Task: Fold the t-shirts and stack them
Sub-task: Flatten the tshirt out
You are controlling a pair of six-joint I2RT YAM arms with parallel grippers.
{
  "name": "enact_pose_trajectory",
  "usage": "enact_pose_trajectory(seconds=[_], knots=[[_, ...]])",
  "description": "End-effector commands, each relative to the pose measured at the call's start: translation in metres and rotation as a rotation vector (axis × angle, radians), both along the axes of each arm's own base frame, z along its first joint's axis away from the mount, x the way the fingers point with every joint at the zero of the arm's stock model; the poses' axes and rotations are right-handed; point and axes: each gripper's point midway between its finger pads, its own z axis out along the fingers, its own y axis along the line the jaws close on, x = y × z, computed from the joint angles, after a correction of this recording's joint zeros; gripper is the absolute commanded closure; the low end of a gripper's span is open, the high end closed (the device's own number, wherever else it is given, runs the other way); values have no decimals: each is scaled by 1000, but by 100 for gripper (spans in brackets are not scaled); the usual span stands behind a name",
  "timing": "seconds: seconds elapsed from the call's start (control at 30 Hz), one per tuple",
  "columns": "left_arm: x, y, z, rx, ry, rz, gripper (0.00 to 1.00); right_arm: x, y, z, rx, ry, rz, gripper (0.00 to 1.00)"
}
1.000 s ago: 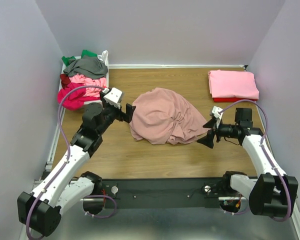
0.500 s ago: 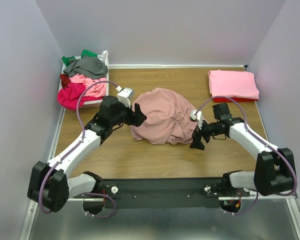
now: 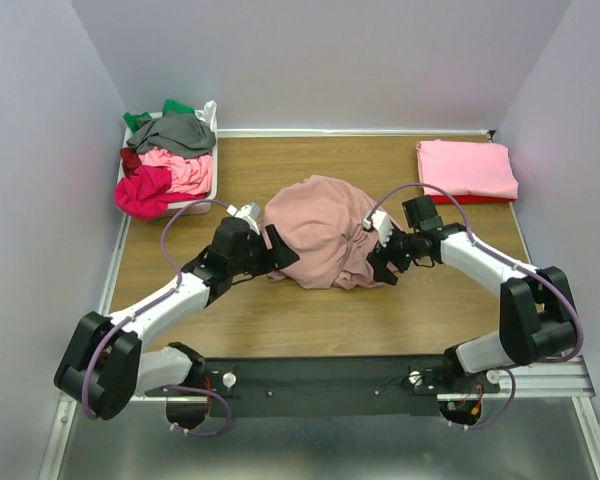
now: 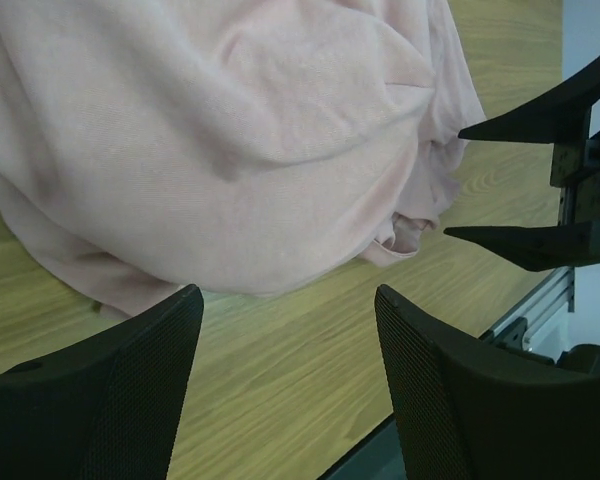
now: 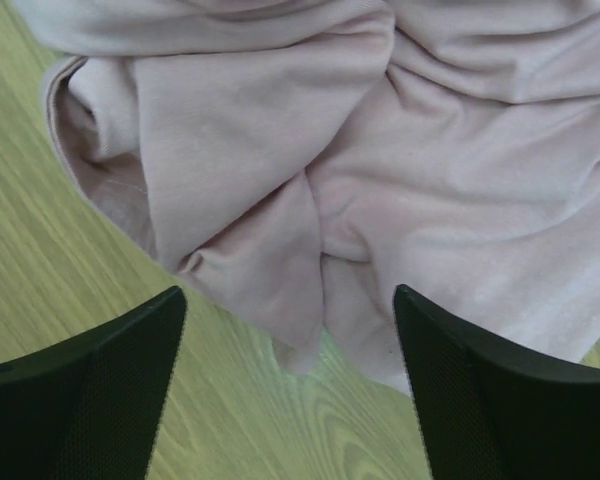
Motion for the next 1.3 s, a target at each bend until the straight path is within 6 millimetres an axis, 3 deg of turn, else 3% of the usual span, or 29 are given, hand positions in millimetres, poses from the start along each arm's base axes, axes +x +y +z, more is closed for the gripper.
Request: enact_pose_trajectory(seconds=[0.0, 0.27, 0.3, 0.4, 0.43, 0.57, 0.8, 1.03, 1.27], knots=[[7, -6, -8, -45, 36, 70, 23, 15, 1, 1, -18, -36, -49, 13], [10, -16, -22, -38, 75, 51, 24, 9, 7, -7, -4, 4, -37, 40], [10, -16, -24, -37, 83, 55, 24, 8, 8, -8, -3, 9, -36, 47], [11, -13, -33, 0, 126, 82, 28, 7, 8, -9, -3, 13, -35, 57], [7, -9, -42, 35, 155, 86, 30, 8, 8, -8, -2, 14, -36, 60], [4, -7, -40, 62, 151, 93, 30, 8, 9, -11, -5, 22, -38, 64], [-4, 8, -45, 115, 137, 121, 27, 7, 10, -12, 0, 35, -45, 98], [-12, 11, -65, 145, 172, 104, 27, 6, 10, -9, 5, 27, -43, 100], [3, 3, -61, 131, 145, 110, 28, 3, 9, -10, 5, 31, -44, 100]])
